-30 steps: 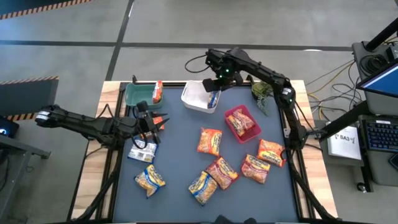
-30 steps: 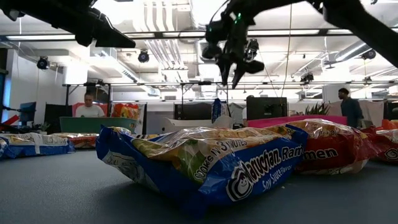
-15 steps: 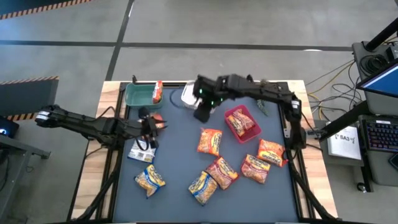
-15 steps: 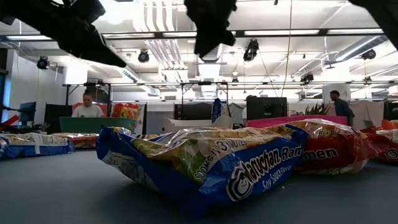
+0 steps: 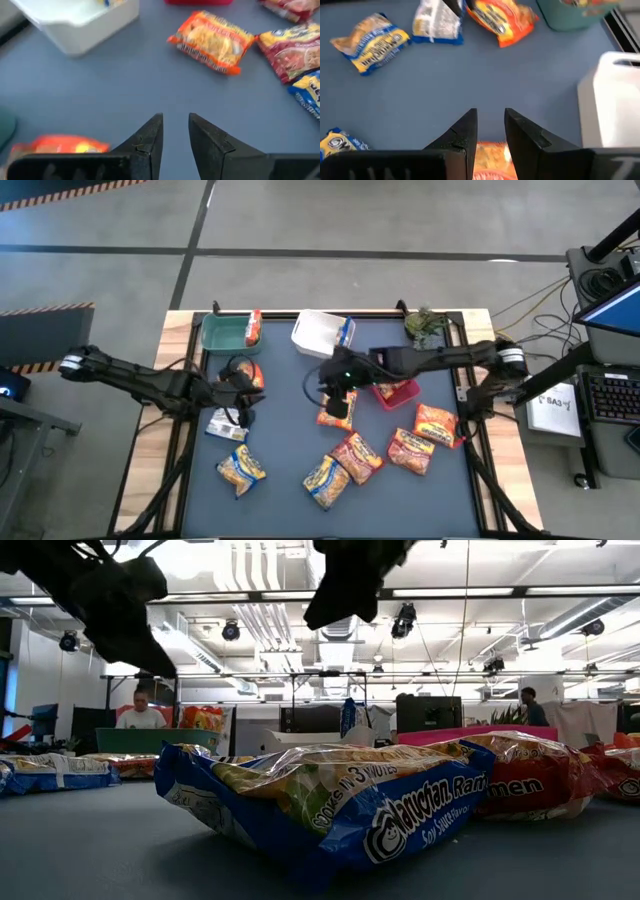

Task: Sort Maruchan noodles
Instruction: Put the orange noodle pack into the green bin

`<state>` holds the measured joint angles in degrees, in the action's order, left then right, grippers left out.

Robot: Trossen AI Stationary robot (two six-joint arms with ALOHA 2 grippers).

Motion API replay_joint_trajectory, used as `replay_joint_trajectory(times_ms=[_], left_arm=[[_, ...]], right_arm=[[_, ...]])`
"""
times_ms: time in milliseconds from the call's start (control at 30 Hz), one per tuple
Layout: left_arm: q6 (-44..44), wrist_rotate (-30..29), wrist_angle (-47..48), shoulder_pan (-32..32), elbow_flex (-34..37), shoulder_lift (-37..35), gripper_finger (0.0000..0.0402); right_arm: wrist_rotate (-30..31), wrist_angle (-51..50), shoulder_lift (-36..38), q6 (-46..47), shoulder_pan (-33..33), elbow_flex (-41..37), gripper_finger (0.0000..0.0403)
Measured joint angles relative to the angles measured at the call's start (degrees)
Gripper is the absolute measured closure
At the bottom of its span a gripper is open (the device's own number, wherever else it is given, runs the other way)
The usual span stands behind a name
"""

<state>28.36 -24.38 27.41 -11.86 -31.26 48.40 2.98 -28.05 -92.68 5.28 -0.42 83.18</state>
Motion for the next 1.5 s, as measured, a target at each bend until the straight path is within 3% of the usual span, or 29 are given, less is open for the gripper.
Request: replay_joint_trajectory(times_ms=[167,333,433,533,733,867,1233,1500], left_arm=[[2.64,0.01,6.01,-0.34,-3.71,4.21,0.0329],[-5.67,-2.19,7.19,-0.34,-5.05,9.88,0.0329],[-7.85,-6.09,8.15,-0.28,-4.69,13.69,0.0327],[-8.55,-6.33,9.82,-0.08,-4.62,17.50,0.0310],[-9.69,-7.93,10.08,0.08,-4.26,23.38,0.0251],[-9.84,-9.52,9.96,0.43,-4.22,26.85,0.0238],[-5.48,-16.02,9.27,3.98,-4.34,38.25,0.0261],[-2.18,-19.28,8.14,4.49,-4.87,42.50,0.0295]], right_arm=[[0.01,15.16,4.42,-1.51,1.39,-11.73,0.0317],[-0.10,25.66,7.97,-2.38,1.92,-20.63,0.0317],[-0.15,30.86,10.15,-2.85,2.07,-24.96,0.0317],[-0.18,33.60,12.32,-2.91,2.07,-28.41,0.0317],[-0.39,33.97,16.52,-2.96,2.05,-32.69,0.0317],[-0.39,34.18,19.95,-5.28,2.05,-33.29,0.0317],[-0.47,32.66,23.29,-6.94,2.68,-34.70,0.0317],[-0.41,32.62,23.25,-7.41,2.66,-34.71,0.0317]])
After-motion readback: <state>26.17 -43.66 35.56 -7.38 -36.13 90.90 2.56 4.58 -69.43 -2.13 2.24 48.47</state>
